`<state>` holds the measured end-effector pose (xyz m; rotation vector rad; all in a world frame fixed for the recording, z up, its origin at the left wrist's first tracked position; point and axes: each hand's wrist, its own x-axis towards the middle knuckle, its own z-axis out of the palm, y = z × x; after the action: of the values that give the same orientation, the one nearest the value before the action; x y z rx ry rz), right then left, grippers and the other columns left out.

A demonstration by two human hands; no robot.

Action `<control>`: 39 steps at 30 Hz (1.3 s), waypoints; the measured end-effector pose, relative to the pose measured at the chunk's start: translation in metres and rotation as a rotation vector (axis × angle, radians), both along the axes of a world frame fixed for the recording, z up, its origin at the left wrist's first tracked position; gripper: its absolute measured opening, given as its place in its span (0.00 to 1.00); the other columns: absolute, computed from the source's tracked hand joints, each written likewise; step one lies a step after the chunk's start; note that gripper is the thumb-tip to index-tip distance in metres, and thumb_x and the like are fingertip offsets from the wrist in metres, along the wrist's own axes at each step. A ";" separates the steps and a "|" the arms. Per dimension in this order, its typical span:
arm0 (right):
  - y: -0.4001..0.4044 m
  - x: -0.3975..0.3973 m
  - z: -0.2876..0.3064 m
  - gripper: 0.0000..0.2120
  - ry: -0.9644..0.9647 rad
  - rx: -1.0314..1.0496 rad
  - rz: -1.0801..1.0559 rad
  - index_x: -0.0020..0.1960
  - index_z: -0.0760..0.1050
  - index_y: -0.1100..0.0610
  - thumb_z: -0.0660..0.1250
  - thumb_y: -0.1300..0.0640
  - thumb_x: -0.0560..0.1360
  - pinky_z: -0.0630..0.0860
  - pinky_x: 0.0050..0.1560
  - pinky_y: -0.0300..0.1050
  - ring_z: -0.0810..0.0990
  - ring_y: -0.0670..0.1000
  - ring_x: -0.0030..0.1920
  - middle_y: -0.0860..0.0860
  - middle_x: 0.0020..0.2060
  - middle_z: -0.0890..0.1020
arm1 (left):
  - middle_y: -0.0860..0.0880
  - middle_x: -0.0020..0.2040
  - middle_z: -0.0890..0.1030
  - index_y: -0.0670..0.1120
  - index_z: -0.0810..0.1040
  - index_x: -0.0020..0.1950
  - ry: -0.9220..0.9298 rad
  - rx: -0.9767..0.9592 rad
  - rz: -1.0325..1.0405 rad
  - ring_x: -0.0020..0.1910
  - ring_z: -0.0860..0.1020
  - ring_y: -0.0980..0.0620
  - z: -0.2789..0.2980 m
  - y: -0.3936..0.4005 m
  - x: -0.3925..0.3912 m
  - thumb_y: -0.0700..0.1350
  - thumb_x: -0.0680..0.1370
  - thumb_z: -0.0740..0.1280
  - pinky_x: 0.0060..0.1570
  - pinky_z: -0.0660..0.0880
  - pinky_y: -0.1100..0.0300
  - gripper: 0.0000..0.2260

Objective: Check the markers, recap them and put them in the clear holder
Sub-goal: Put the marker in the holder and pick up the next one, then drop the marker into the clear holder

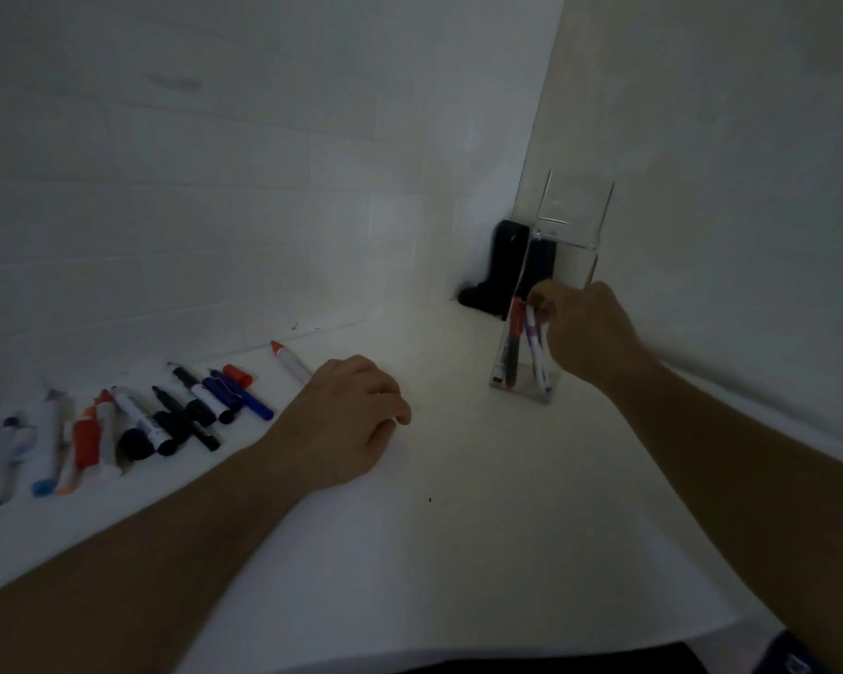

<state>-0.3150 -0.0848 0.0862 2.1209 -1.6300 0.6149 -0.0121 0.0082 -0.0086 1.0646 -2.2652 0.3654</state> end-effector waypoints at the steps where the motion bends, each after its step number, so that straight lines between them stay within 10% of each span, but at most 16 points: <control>1: -0.002 -0.001 -0.002 0.21 0.046 0.015 -0.012 0.61 0.74 0.46 0.54 0.64 0.76 0.76 0.42 0.49 0.73 0.55 0.40 0.52 0.43 0.81 | 0.55 0.51 0.83 0.55 0.84 0.50 -0.009 0.002 0.005 0.51 0.76 0.53 0.000 0.000 0.000 0.45 0.75 0.67 0.49 0.72 0.53 0.09; 13: 0.031 0.050 -0.008 0.17 -0.174 -0.235 0.218 0.66 0.76 0.56 0.63 0.63 0.77 0.74 0.55 0.52 0.75 0.60 0.54 0.57 0.55 0.79 | 0.55 0.49 0.84 0.54 0.85 0.47 0.064 -0.039 0.018 0.50 0.77 0.50 0.007 0.001 0.008 0.39 0.71 0.70 0.49 0.71 0.51 0.11; 20: 0.039 0.177 -0.069 0.21 -0.239 0.286 0.602 0.72 0.73 0.56 0.63 0.58 0.79 0.67 0.66 0.45 0.77 0.56 0.60 0.55 0.62 0.80 | 0.52 0.46 0.85 0.54 0.84 0.42 0.279 -0.134 0.547 0.50 0.76 0.43 0.052 0.005 0.079 0.35 0.62 0.57 0.52 0.69 0.49 0.22; 28: 0.018 0.231 -0.092 0.23 0.143 0.340 0.492 0.53 0.79 0.54 0.49 0.43 0.80 0.69 0.52 0.50 0.78 0.58 0.47 0.55 0.47 0.79 | 0.46 0.54 0.83 0.56 0.84 0.54 0.344 0.065 0.893 0.60 0.71 0.40 0.050 0.003 0.114 0.34 0.73 0.60 0.62 0.67 0.46 0.21; 39: 0.035 0.157 -0.086 0.13 -0.352 0.344 0.390 0.42 0.63 0.50 0.60 0.46 0.81 0.61 0.28 0.43 0.71 0.50 0.30 0.49 0.31 0.73 | 0.53 0.62 0.78 0.63 0.75 0.65 0.062 0.519 1.026 0.64 0.65 0.45 0.030 -0.008 0.094 0.57 0.73 0.61 0.62 0.58 0.46 0.20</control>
<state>-0.1577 -0.0498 0.0001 2.7472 -1.5932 0.9277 0.0814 0.0000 0.0218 2.4329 -1.6035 0.1187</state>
